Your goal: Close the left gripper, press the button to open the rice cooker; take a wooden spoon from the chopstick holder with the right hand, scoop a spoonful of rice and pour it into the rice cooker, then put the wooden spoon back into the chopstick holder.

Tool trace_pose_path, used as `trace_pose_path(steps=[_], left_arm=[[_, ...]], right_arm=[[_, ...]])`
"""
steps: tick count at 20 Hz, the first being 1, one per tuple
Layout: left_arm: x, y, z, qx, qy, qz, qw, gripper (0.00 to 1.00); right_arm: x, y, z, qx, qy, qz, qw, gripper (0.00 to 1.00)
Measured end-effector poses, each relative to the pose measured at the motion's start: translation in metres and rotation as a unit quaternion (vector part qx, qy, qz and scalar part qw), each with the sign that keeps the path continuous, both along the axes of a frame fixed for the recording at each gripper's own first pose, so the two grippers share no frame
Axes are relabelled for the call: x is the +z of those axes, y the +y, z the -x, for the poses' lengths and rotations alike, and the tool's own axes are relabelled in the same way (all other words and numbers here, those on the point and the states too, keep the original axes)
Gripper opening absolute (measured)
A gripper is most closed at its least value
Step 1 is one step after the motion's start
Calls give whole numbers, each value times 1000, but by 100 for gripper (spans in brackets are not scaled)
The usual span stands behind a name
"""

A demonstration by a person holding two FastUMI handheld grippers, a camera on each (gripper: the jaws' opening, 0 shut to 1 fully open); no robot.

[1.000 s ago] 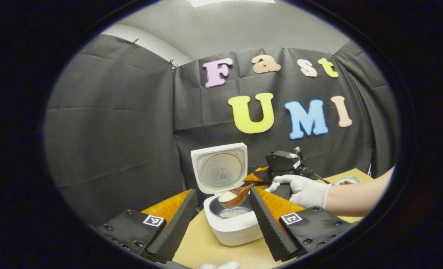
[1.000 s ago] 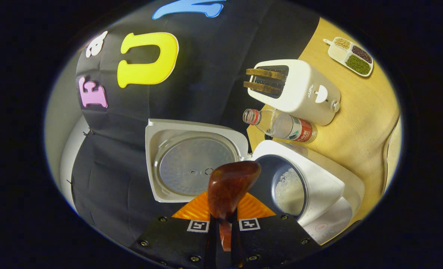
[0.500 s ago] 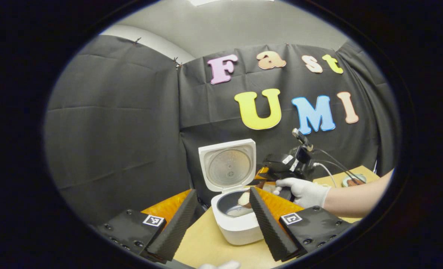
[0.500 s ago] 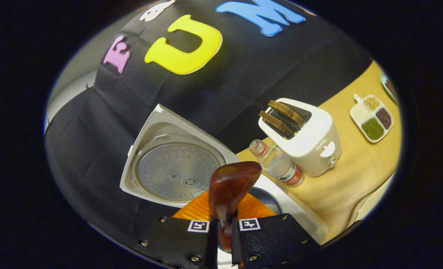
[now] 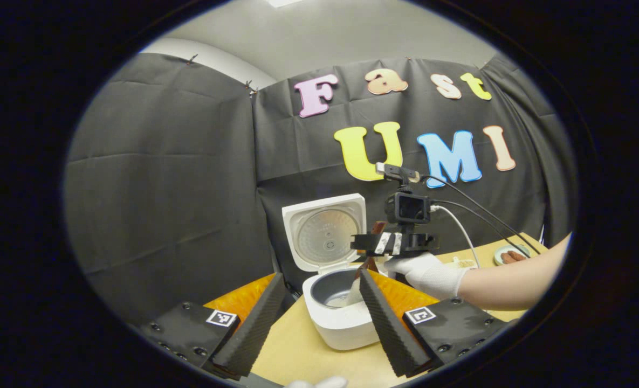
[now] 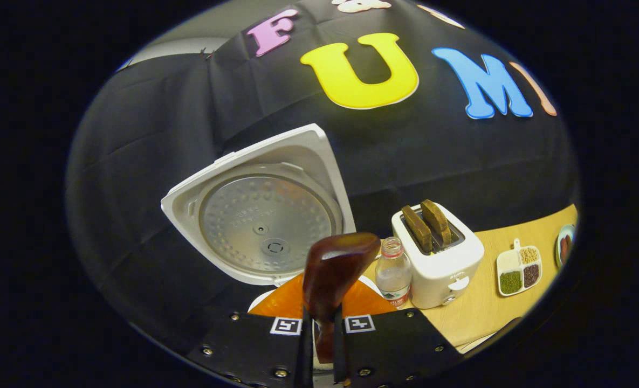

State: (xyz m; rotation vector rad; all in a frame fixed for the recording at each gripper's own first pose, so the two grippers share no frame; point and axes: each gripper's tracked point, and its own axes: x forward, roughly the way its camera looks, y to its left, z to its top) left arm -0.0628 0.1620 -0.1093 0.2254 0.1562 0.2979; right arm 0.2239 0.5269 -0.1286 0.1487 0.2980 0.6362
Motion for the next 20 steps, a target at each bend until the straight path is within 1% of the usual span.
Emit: trace_pose_path(steps=[1, 2, 3, 4, 7, 8, 11, 12, 13, 18, 20], left_arm=[[0, 0, -1, -1, -1, -1, 1000, 97], [0, -1, -2, -2, 0, -3, 1000, 95], [1, -1, -3, -2, 0, -5, 1000, 97], [-2, -1, -4, -3, 1, -4, 1000, 97], [-1, 0, -6, -2, -1, 0, 1000, 97], [0, 2, -6, -1, -1, 0, 1000, 95], [-1, 0, -8, -1, -3, 1, 1000, 97], [-1, 0, -8, -2, -2, 2, 1000, 95], [-1, 0, -8, -3, -2, 2, 1000, 99], [-3, -1, -9, -4, -2, -4, 1000, 99], [-4, -3, -9, -5, -1, -3, 1000, 99]], right_arm=[[1, 2, 2, -1, -12, 18, 1000, 14], [1, 4, 3, 7, -26, 28, 999, 14], [2, 8, 4, 11, -39, 43, 998, 15], [1, 11, 5, 17, -50, 52, 997, 14], [2, 14, 9, 28, -84, 88, 992, 15], [3, 13, 9, 30, -96, 100, 990, 15], [6, 15, 12, 43, -127, 126, 983, 15], [4, 18, 13, 47, -133, 133, 981, 15], [2, 19, 14, 49, -147, 146, 977, 14], [2, 20, 23, 73, -197, 183, 960, 14], [1, 20, 23, 80, -193, 180, 961, 14]])
